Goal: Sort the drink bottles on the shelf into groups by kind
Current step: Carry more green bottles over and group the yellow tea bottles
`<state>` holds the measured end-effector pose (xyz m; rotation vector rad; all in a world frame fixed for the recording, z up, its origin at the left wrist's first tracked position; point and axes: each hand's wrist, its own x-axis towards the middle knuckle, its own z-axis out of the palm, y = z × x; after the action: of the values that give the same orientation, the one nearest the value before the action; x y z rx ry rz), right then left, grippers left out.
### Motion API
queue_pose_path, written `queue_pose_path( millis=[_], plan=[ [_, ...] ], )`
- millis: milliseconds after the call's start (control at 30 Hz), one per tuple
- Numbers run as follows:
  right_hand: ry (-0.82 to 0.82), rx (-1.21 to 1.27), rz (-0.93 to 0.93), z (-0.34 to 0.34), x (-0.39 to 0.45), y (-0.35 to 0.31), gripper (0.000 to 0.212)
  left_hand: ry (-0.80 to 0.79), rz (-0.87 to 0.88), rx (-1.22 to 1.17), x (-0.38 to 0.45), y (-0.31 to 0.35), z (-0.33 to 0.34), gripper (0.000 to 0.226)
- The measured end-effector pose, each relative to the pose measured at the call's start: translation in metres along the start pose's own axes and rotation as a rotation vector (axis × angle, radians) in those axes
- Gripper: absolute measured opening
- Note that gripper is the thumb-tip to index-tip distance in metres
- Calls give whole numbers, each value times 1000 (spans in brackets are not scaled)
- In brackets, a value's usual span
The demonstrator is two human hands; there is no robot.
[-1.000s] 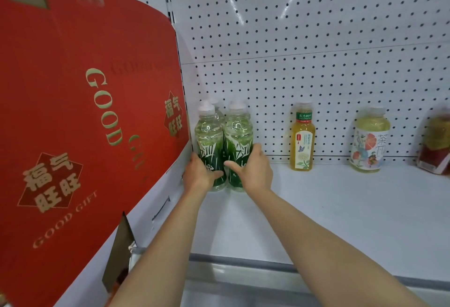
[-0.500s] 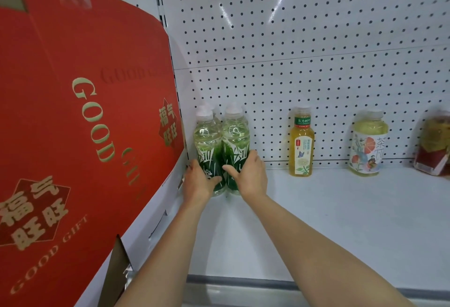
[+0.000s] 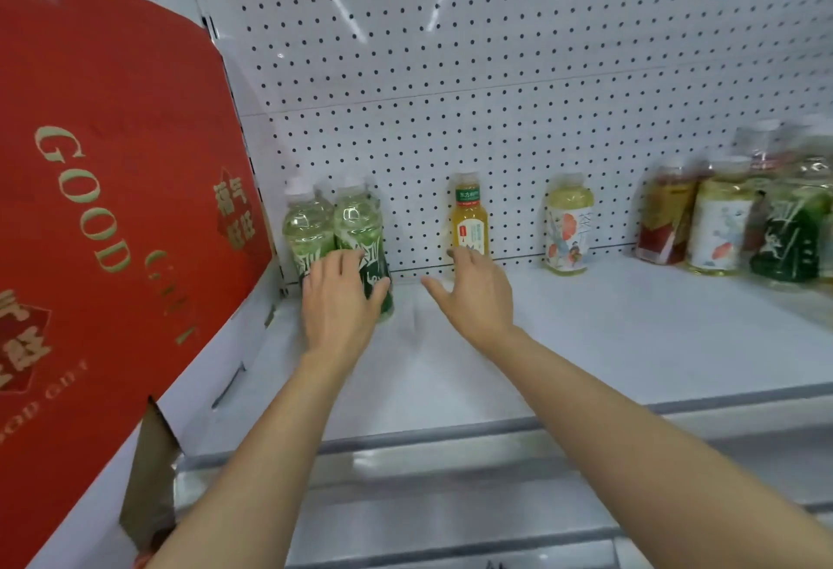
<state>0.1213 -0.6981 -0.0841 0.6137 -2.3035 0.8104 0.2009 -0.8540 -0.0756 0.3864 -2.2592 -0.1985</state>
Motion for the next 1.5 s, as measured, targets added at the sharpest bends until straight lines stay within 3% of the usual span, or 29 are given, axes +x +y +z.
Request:
queue_pose_path(
  millis=[133, 500, 733, 967, 1233, 1500],
  plan=[
    [72, -61, -31, -48, -30, 47, 46, -109, 142, -58, -15, 60, -3, 47],
    [91, -225, 143, -199, -123, 174, 38, -294, 289, -194, -84, 238, 14, 42],
    [110, -298, 240, -270, -162, 241, 36, -406, 290, -276, -112, 316, 39, 44],
    [157, -407, 299, -315, -159, 313, 33, -458, 281, -345, -84, 386, 76, 47],
    [210, -499, 448, -346, -145, 408, 34, -572, 110, -629, -33, 472, 156, 47],
    [286, -377, 606, -361, -130, 485, 48, -613, -127, -836, -17, 516, 207, 48]
  ],
)
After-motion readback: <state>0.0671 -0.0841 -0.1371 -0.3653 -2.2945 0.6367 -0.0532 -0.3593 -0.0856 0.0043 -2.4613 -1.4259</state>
